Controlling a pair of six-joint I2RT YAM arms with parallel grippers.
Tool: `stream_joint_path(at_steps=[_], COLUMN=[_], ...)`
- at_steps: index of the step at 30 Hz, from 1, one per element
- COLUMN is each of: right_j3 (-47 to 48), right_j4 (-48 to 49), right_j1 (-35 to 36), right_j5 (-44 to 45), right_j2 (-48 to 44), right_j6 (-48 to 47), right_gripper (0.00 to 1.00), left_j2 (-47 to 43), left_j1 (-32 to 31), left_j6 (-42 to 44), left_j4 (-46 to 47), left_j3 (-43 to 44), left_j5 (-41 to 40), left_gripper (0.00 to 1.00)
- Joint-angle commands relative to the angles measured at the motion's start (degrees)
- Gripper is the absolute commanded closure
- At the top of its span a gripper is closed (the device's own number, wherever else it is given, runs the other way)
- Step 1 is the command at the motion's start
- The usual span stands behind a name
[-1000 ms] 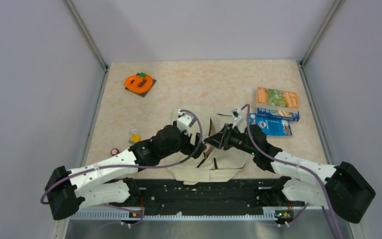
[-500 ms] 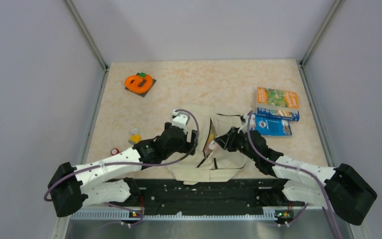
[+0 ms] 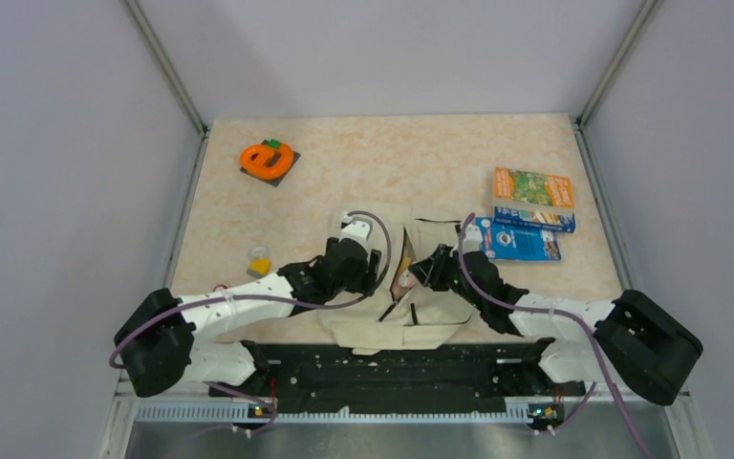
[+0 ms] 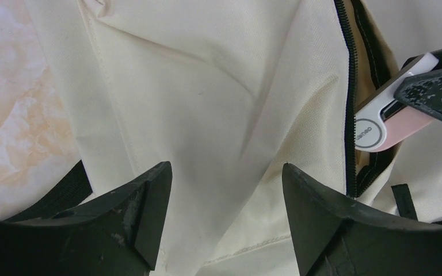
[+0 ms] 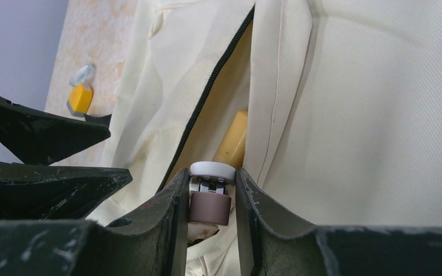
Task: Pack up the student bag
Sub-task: Place the stationery in the student bag.
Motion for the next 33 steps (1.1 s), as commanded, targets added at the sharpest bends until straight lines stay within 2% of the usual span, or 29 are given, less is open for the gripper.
stream_joint_path(at_steps=[1, 4, 14, 21, 26, 30, 33], right_j3=[2.3, 3.1, 6.3, 8.6, 9.6, 11.1, 11.4], right_j4=[7.2, 9.3, 15.0, 19.0, 19.9, 21.0, 21.5], right_j1=[0.8, 0.9, 1.1, 1.2, 2.8, 5.0, 5.4], right_j5=[0.8, 0.7, -2.0, -3.9, -1.2, -0.4, -0.6], right_j2=[3.3, 6.3, 14.5, 21.6, 26.4, 30.9, 32.9], right_j6=[1.1, 1.4, 3.3, 4.4, 4.7, 5.3, 5.7], right_gripper=[1.0, 1.0, 1.0, 1.0, 0.98, 0.9, 0.77], left_j2=[1.6, 3.1, 5.2, 4.1, 1.1, 0.4, 0.3], left_j1=[0.4, 0.7, 1.3, 1.5, 1.6, 1.8, 2.2], left_j6=[1.0, 1.4, 1.8, 1.4, 1.4, 1.5, 1.5], left_j4=[5.5, 6.4, 8.4, 8.5, 9.4, 9.8, 8.5], left_j3=[2.7, 2.9, 2.5, 2.7, 2.1, 1.8, 2.1], left_j5=[1.5, 2.2, 3.6, 3.6, 3.6, 3.6, 2.6], left_gripper=[0.26, 0.3, 0.64, 0.99, 1.0, 1.0, 1.0])
